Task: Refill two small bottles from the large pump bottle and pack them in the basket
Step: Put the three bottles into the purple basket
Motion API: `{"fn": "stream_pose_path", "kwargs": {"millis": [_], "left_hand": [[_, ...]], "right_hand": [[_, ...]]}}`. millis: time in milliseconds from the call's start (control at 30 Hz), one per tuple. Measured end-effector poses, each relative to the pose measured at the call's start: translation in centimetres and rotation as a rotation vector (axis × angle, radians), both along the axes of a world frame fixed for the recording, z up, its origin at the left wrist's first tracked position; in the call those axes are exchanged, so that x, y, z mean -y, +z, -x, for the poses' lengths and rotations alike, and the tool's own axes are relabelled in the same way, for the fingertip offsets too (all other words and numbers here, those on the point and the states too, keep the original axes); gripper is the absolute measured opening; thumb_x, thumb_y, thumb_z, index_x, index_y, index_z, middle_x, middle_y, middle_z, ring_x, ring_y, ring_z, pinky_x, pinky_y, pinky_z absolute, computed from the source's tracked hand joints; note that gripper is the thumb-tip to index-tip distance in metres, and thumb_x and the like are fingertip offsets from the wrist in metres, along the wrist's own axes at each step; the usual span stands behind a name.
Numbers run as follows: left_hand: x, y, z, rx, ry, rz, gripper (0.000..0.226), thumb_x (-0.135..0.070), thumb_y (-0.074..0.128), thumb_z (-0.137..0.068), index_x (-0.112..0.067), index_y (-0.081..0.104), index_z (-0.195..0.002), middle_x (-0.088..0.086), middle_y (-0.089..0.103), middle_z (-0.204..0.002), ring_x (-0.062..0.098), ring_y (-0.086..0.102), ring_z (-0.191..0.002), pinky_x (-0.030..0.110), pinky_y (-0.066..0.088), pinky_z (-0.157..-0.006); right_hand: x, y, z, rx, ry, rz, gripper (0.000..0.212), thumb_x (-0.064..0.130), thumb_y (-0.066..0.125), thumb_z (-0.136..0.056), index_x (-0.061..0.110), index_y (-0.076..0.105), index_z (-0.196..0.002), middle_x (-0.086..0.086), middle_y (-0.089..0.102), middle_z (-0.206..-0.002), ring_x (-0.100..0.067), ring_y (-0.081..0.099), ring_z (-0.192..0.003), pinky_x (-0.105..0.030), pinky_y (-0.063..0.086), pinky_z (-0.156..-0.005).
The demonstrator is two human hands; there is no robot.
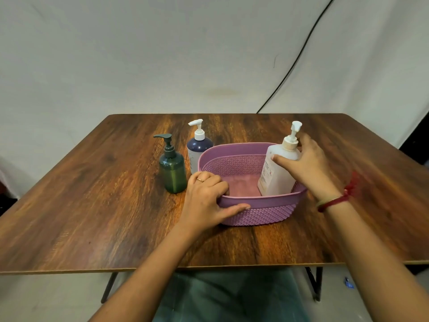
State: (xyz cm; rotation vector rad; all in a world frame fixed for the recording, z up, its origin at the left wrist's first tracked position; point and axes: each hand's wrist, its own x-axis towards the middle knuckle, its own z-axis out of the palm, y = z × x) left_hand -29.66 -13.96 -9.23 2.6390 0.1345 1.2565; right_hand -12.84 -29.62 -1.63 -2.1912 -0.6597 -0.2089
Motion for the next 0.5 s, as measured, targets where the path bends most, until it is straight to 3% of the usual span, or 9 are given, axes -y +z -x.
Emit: {"fn": "stream_pose_path", "kwargs": {"millis": [200, 333, 433, 500], "left_hand": [[0.0, 0.0, 0.1, -0.012, 0.001, 0.014, 0.048, -0.065, 0.063, -0.074, -0.019, 0.055, -0.066, -0.009, 0.052, -0.071, 0.011, 0.046, -0.074, 0.031, 0.033, -0.086], [0.0, 0.1, 0.2, -0.027, -0.013, 0.013, 0.047, -0.065, 0.064, -0.074, -0.02, 0.055, -0.068, -0.009, 0.053, -0.074, 0.01, 0.047, -0.078, 0.033, 0.034, -0.088], [0.0, 0.2, 0.4, -0.014, -0.075, 0.094, 0.049, -0.067, 0.062, -0.072, -0.019, 0.058, -0.076, -0.009, 0.057, -0.085, 0.01, 0.051, -0.09, 0.033, 0.036, -0.093], [0.0, 0.5, 0.5, 0.031, -0.117, 0.204, 0.053, -0.068, 0.055, -0.076, -0.017, 0.06, -0.088, -0.007, 0.058, -0.096, 0.01, 0.051, -0.101, 0.031, 0.035, -0.096]], "right_hand": [[-0.5, -0.3, 0.1, 0.065, 0.019, 0.027, 0.054, 0.03, 0.073, -0.075, 0.011, 0.051, -0.121, -0.01, 0.055, -0.118, -0.027, 0.052, -0.107, -0.03, 0.036, -0.076], [-0.4, -0.4, 0.1, -0.019, -0.002, 0.009, 0.073, 0.035, 0.075, -0.076, 0.014, 0.041, -0.137, -0.011, 0.045, -0.135, -0.029, 0.045, -0.122, -0.038, 0.041, -0.092], [0.2, -0.5, 1.3, -0.009, -0.044, -0.125, 0.082, 0.038, 0.075, -0.075, 0.02, 0.032, -0.143, -0.009, 0.032, -0.145, -0.026, 0.033, -0.132, -0.039, 0.035, -0.101], [0.6, -0.4, 2.7, 0.072, -0.076, -0.306, 0.075, 0.036, 0.073, -0.078, 0.02, 0.035, -0.141, -0.008, 0.031, -0.144, -0.021, 0.033, -0.131, -0.025, 0.033, -0.1]]}}
